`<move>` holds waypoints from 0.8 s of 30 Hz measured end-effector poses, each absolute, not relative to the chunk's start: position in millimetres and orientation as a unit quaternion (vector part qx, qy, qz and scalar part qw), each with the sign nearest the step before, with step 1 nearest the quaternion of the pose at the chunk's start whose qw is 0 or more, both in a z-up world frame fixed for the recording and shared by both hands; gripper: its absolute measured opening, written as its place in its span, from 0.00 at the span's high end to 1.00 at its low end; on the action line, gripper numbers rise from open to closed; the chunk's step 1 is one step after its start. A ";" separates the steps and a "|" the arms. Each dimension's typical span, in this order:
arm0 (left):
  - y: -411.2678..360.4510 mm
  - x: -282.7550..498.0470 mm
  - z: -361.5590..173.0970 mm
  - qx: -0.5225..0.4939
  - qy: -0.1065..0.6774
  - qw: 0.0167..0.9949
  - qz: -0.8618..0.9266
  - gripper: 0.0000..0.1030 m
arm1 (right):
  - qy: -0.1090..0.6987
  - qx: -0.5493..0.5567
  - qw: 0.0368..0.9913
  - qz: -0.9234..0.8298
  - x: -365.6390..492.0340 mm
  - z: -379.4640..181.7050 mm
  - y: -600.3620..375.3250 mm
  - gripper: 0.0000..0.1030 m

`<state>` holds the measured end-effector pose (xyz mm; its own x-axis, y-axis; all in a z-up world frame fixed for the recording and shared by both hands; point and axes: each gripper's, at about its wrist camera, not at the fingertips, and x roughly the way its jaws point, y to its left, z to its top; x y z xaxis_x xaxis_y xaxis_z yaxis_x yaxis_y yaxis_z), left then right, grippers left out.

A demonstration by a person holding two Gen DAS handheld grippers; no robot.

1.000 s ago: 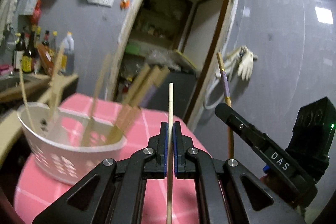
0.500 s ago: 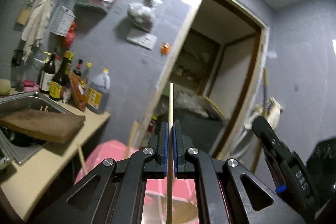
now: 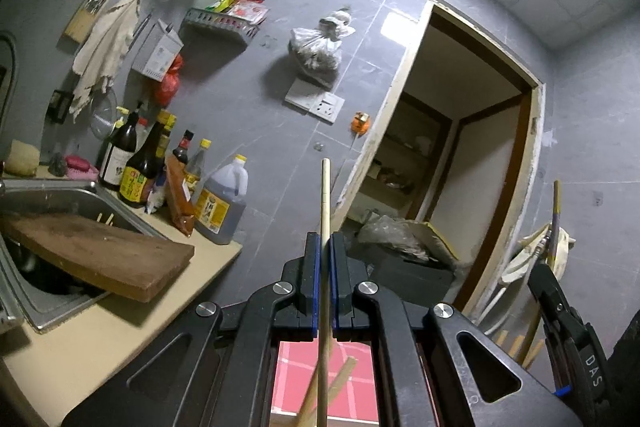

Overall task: Organize utensils
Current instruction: 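Lift both chopsticks upright and carry them over the white utensil holder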

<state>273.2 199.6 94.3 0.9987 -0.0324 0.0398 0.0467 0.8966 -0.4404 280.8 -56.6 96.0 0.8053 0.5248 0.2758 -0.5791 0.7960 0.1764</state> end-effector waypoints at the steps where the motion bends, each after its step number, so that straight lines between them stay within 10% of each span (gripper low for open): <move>1: 197.1 273.0 92.2 -0.227 -0.014 0.974 -0.020 0.98 | -0.105 0.127 0.942 0.292 282.4 93.9 -56.9 0.95; 24: 168.2 268.2 51.4 -0.192 0.013 0.981 -0.004 0.98 | -0.083 0.090 0.950 0.288 278.1 67.3 -43.5 0.95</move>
<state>268.2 168.2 51.4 0.9997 -0.0119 -0.0236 0.0022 0.9259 -0.3777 278.1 -43.5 67.3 0.8203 0.5324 0.2089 -0.5621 0.8179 0.1230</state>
